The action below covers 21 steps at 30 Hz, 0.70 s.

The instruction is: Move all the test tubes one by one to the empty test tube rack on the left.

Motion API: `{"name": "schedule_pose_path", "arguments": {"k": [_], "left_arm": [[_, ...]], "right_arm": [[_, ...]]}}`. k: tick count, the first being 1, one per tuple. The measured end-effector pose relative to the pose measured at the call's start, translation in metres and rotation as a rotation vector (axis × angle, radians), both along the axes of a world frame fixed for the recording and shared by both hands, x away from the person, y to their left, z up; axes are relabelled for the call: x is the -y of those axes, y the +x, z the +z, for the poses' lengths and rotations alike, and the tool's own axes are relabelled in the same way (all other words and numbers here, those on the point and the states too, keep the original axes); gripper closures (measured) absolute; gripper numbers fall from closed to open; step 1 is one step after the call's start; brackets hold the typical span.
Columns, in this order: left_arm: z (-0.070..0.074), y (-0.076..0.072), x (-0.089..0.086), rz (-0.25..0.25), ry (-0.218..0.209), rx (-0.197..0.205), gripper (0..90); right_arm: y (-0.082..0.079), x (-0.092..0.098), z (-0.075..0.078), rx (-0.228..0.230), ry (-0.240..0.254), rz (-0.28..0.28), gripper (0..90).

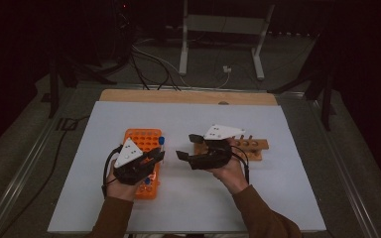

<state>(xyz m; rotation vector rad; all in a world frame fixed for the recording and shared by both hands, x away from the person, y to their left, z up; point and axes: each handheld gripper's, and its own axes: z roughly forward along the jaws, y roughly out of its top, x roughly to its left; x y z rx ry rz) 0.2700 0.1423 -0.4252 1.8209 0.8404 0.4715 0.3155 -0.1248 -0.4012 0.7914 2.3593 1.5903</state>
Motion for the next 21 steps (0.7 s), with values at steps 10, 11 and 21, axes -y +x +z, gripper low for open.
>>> {"name": "schedule_pose_path", "arguments": {"k": [10, 11, 21], "left_arm": [[-0.003, -0.003, -0.025, 0.052, -0.006, -0.009, 78.2], [-0.004, -0.004, -0.027, 0.057, -0.009, -0.012, 78.2], [-0.015, -0.014, -0.050, 0.057, -0.021, -0.027, 78.2]], "right_arm": [[0.002, 0.037, -0.010, 0.029, -0.012, -0.088, 7.4], [0.003, 0.041, -0.012, 0.029, -0.009, -0.094, 6.5], [0.003, 0.081, -0.021, 0.028, -0.021, -0.179, 2.1]]}}
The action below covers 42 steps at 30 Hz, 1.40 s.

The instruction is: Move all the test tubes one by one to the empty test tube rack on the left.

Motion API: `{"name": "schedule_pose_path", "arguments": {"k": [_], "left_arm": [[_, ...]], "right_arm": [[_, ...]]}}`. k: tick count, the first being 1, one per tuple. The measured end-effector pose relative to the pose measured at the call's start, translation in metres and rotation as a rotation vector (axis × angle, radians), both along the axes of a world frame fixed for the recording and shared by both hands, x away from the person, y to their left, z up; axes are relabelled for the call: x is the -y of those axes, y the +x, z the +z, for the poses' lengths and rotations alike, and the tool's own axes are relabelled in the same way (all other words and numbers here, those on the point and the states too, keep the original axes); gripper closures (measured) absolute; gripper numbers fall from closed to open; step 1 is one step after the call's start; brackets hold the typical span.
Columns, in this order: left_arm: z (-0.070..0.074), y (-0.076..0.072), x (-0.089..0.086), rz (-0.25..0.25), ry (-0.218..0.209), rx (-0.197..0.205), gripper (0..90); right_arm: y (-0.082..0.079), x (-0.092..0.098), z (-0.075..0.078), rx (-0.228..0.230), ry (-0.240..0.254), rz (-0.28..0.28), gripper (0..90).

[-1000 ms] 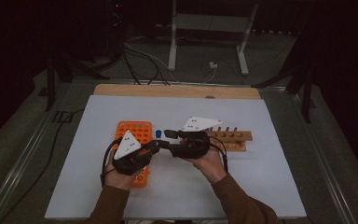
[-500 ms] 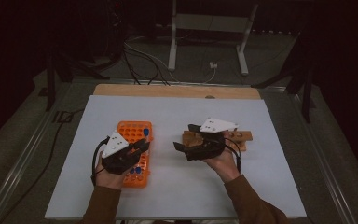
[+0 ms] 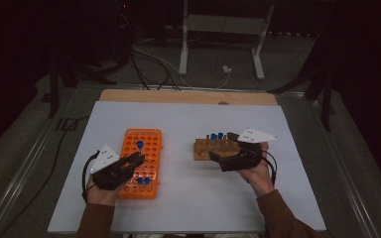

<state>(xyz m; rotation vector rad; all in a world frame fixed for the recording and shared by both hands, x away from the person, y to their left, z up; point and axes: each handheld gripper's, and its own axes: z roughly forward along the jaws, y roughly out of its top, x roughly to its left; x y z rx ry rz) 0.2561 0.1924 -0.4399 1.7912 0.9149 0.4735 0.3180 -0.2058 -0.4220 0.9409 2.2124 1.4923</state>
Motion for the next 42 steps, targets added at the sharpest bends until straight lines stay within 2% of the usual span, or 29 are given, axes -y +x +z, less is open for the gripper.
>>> {"name": "schedule_pose_path", "arguments": {"k": [8, 15, 24, 31, 38, 42], "left_arm": [[-0.007, -0.014, -0.017, 0.010, -0.012, -0.010, 78.2], [-0.015, -0.025, -0.024, 0.003, -0.024, -0.030, 78.2], [-0.023, -0.034, -0.023, -0.016, -0.018, -0.062, 78.2], [-0.028, -0.038, -0.022, -0.023, 0.006, -0.076, 78.2], [-0.031, -0.041, -0.025, -0.020, 0.007, -0.087, 78.1], [-0.034, -0.042, -0.023, -0.029, 0.043, -0.097, 78.1]], "right_arm": [[-0.006, 0.031, -0.002, 0.010, 0.002, -0.059, 2.1], [-0.010, 0.046, -0.005, 0.006, 0.006, -0.091, 2.1], [-0.012, 0.053, -0.014, -0.017, 0.013, -0.104, 2.1], [-0.012, 0.055, -0.014, -0.015, 0.017, -0.106, 2.1], [-0.012, 0.054, -0.015, -0.017, 0.019, -0.104, 2.1], [-0.012, 0.054, -0.015, -0.016, 0.017, -0.103, 2.1]]}}
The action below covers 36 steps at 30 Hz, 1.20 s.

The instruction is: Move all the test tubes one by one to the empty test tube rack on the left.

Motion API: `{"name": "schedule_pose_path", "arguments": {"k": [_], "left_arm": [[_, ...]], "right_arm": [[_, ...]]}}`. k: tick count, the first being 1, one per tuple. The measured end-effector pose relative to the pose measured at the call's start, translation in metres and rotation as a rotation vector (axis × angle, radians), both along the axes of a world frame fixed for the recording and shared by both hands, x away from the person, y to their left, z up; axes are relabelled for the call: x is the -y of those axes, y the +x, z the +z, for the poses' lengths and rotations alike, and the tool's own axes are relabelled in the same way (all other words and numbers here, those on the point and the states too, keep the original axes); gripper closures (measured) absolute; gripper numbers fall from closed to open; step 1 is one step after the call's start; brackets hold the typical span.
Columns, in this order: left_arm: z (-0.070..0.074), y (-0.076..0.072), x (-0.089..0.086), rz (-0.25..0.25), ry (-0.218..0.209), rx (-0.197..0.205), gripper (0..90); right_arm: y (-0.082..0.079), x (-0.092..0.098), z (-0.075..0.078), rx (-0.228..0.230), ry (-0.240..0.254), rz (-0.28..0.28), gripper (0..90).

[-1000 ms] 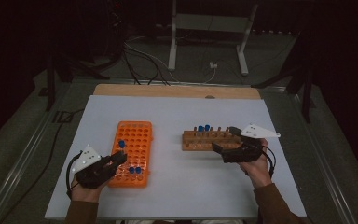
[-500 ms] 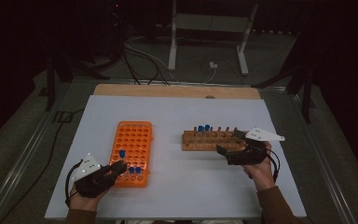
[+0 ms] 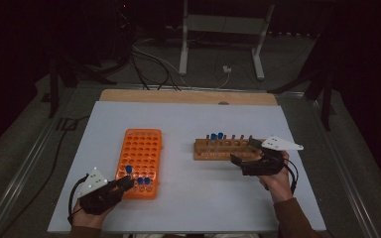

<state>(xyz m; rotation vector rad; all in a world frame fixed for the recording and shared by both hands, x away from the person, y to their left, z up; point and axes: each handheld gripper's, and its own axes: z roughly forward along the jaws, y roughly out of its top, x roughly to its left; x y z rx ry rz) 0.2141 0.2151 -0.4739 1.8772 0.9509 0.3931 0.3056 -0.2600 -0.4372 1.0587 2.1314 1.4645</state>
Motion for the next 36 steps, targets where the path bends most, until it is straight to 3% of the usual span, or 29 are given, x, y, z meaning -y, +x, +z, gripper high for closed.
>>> {"name": "schedule_pose_path", "arguments": {"k": [11, 22, 26, 36], "left_arm": [[-0.006, -0.002, 0.007, -0.022, 0.107, -0.025, 78.0], [-0.008, -0.003, 0.010, -0.030, 0.151, -0.028, 78.1], [-0.010, -0.003, 0.013, -0.035, 0.190, -0.029, 78.0], [-0.011, -0.002, 0.012, -0.035, 0.176, -0.041, 78.0]], "right_arm": [[-0.001, 0.001, -0.001, 0.000, 0.001, 0.000, 2.1], [-0.001, -0.002, -0.003, -0.005, -0.005, 0.006, 2.2], [0.000, -0.002, -0.004, -0.005, -0.008, 0.008, 2.2], [0.000, -0.004, -0.006, -0.007, -0.014, 0.013, 2.2]]}}
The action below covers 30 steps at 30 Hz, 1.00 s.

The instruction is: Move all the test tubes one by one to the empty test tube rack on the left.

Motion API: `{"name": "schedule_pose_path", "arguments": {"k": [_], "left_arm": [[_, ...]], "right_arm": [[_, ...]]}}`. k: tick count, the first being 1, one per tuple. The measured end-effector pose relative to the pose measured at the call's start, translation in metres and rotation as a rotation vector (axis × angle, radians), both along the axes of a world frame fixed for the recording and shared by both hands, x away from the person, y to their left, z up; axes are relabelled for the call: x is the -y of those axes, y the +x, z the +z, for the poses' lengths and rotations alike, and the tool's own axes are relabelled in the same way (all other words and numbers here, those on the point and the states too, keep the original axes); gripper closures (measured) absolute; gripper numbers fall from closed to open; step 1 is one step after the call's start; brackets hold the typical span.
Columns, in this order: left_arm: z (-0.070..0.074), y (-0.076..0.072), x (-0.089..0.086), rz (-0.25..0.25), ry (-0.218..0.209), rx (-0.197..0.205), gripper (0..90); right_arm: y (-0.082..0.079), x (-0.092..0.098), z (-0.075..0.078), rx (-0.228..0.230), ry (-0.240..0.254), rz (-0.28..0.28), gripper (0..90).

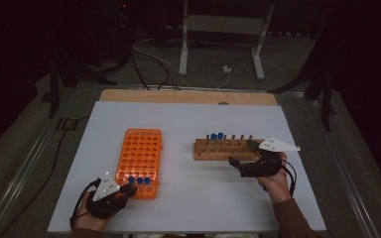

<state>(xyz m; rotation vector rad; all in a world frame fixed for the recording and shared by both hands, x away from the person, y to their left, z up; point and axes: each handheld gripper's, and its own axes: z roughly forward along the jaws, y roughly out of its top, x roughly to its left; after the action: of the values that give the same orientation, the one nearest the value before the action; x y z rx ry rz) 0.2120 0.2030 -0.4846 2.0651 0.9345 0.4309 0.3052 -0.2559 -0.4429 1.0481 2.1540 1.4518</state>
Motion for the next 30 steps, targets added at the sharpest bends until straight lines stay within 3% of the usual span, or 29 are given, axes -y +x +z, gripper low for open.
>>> {"name": "schedule_pose_path", "arguments": {"k": [6, 16, 22, 24, 30], "left_arm": [[-0.001, 0.000, -0.003, 0.000, -0.024, -0.001, 76.6], [0.008, -0.004, -0.013, -0.008, -0.145, 0.046, 59.5], [0.015, -0.006, -0.014, -0.007, -0.187, 0.093, 46.9], [0.017, -0.005, -0.015, -0.010, -0.210, 0.087, 44.1], [0.024, -0.007, -0.014, 0.018, -0.217, 0.119, 29.5]], "right_arm": [[0.000, 0.000, 0.000, -0.001, -0.002, -0.002, 2.2], [0.002, 0.000, 0.000, 0.001, -0.001, -0.010, 2.2], [0.005, 0.001, 0.000, 0.001, -0.007, -0.016, 2.2], [0.006, 0.001, 0.000, 0.000, -0.011, -0.018, 2.4], [0.014, -0.001, -0.002, -0.012, -0.011, -0.034, 4.5]]}}
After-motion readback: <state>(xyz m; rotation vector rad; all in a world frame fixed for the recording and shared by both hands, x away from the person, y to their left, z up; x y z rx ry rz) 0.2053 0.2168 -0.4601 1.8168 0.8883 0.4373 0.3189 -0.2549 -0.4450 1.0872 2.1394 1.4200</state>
